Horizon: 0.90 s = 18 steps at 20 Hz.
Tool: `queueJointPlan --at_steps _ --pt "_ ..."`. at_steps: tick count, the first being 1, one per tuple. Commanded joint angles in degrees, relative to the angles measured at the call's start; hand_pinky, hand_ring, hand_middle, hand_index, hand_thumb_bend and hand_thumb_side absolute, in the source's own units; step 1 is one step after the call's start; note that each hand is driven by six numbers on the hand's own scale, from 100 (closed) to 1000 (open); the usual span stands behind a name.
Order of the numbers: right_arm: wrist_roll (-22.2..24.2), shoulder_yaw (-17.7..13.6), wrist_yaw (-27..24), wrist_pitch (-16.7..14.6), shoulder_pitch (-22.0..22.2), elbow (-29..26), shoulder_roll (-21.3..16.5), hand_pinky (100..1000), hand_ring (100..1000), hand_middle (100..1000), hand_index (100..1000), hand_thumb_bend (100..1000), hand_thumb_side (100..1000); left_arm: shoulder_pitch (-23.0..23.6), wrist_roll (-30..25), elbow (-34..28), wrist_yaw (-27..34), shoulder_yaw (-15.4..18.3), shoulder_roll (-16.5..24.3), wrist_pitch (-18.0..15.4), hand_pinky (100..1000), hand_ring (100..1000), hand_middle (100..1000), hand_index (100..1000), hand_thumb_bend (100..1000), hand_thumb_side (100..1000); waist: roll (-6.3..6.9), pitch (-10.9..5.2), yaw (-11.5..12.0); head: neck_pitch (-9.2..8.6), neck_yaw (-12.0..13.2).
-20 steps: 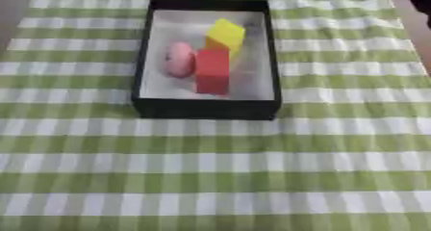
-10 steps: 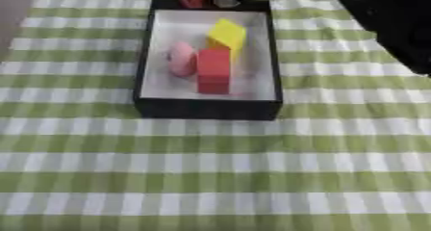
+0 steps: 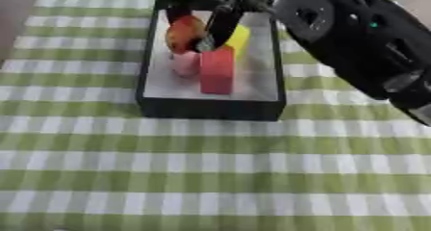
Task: Pick up objects on the table and place them in the box.
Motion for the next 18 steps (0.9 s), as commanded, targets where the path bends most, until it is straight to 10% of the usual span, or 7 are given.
queueJointPlan --at_steps 1,3,7,13,14,18 --pt "0.9 -0.3 1.2 -1.3 -0.8 0.8 -0.2 829 785 714 792 411 100 -0.8 -0.1 -1.0 0.0 0.3 1.6 -0.1 728 712 769 848 597 408 -0.48 -1.84 0.1 -0.3 0.2" --pt "1.5 -0.6 1.8 -2.0 -0.7 0.9 -0.3 880 876 850 911 496 444 -0.7 -0.1 -1.0 -0.1 0.3 1.6 0.0 728 712 769 848 598 407 -0.37 -1.95 0.0 -0.32 0.4" --pt "0.1 -2.6 3.0 -1.7 -0.8 -0.1 -1.5 899 915 912 954 521 624 -0.4 -0.1 -0.8 0.0 0.3 1.6 0.0 728 713 769 848 598 407 -0.02 -2.52 -0.7 -0.25 0.9" --pt "-8.6 -11.3 -3.1 5.9 0.1 -10.9 -7.6 870 869 872 941 268 477 0.4 -0.1 -0.6 -0.2 0.4 1.7 0.1 727 716 769 848 598 404 0.45 -3.46 -1.9 0.35 1.8" --pt "-10.5 -12.9 -4.9 8.1 0.5 -13.0 -8.5 854 852 855 922 100 369 0.5 0.0 -0.6 -0.2 0.5 1.7 0.1 727 717 769 848 600 402 0.52 -3.6 -2.1 0.36 1.9" --pt "-18.9 -18.4 -14.3 16.9 3.9 -20.8 -13.4 834 833 855 923 100 428 1.2 0.4 -0.7 -0.6 1.1 1.5 0.0 727 717 769 848 618 393 0.61 -4.21 -3.3 0.37 2.8"
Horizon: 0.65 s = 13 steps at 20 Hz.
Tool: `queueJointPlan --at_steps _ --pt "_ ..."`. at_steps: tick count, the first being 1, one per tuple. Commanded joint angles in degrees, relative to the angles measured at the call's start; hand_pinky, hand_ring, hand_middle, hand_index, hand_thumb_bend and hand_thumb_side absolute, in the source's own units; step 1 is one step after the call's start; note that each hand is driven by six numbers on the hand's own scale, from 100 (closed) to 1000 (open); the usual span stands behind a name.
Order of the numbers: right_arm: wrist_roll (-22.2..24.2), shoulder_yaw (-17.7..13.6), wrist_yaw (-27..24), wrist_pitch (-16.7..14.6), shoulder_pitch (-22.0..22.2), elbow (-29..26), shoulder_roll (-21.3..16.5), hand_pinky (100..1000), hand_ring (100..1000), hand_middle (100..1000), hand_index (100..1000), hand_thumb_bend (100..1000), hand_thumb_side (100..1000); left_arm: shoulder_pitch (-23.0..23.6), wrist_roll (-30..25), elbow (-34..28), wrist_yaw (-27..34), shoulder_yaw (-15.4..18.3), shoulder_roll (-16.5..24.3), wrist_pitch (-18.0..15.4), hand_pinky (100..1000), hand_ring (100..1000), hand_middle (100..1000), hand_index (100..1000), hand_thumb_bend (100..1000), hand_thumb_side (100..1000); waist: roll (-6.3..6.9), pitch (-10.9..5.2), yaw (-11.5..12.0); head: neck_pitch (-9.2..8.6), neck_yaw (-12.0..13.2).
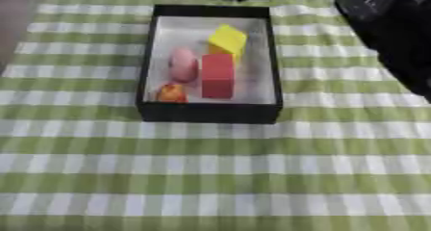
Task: Pick up objects on the table and place them in the box.
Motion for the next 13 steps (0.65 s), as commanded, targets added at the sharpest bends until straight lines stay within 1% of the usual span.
queueJointPlan --at_steps 1,3,4,5,6,7,8,9,11,13 --pt "-6.1 -4.7 -7.9 6.0 2.0 -7.2 -5.6 834 833 860 929 100 469 0.1 0.4 -0.7 -0.5 1.1 1.5 0.0 727 717 769 848 602 402 0.64 -2.29 -0.5 0.25 1.2" --pt "-9.1 -6.8 -12.9 8.3 5.7 -11.1 -8.2 826 823 857 933 100 535 0.3 0.5 -0.7 -0.5 1.1 1.4 0.0 726 717 769 848 603 401 0.73 -2.47 -0.9 0.25 1.9" --pt "-11.0 -8.5 -15.5 9.3 8.3 -12.8 -9.3 819 812 849 929 100 535 0.4 0.6 -0.6 -0.5 1.2 1.3 0.0 726 717 769 848 603 401 0.87 -2.59 -1.2 0.25 2.4" --pt "-13.2 -10.0 -18.2 9.9 10.7 -14.5 -10.2 809 795 833 917 100 491 0.5 0.6 -0.6 -0.6 1.2 1.2 0.0 726 717 769 848 603 401 0.97 -2.68 -1.4 0.25 2.6" --pt "-15.8 -11.5 -20.4 10.3 13.4 -16.0 -11.0 789 740 781 889 100 353 0.5 0.6 -0.6 -0.6 1.3 1.1 0.0 726 716 768 848 603 400 1.12 -2.77 -1.7 0.25 2.9" --pt "-18.3 -12.7 -21.9 10.5 15.7 -17.6 -11.6 789 740 781 889 100 353 0.6 0.6 -0.6 -0.6 1.3 1.0 -0.1 726 716 768 848 603 400 1.21 -2.83 -1.9 0.25 3.1" --pt "-20.5 -13.8 -23.1 10.6 18.2 -18.9 -11.9 776 719 764 877 100 345 0.7 0.6 -0.6 -0.6 1.4 0.9 0.0 724 710 768 847 603 400 1.41 -2.87 -2.1 0.25 3.6" --pt "-22.7 -15.0 -24.4 10.6 20.9 -20.3 -11.9 771 712 759 872 100 379 0.7 0.7 -0.6 -0.6 1.4 0.8 0.0 724 710 768 850 603 400 1.59 -2.91 -2.3 0.25 4.0" --pt "-27.4 -17.2 -27.8 10.3 26.0 -22.8 -11.5 771 695 747 861 100 406 0.4 0.6 -0.7 -0.6 1.4 0.4 -0.1 724 710 768 851 603 400 1.95 -2.99 -2.5 0.25 4.3" --pt "-32.5 -18.2 -31.9 9.4 29.8 -22.9 -10.9 771 703 758 866 100 518 0.1 0.5 -0.7 -0.7 1.3 -0.3 -0.2 724 712 769 850 603 401 2.27 -3.1 -2.7 0.25 4.4"
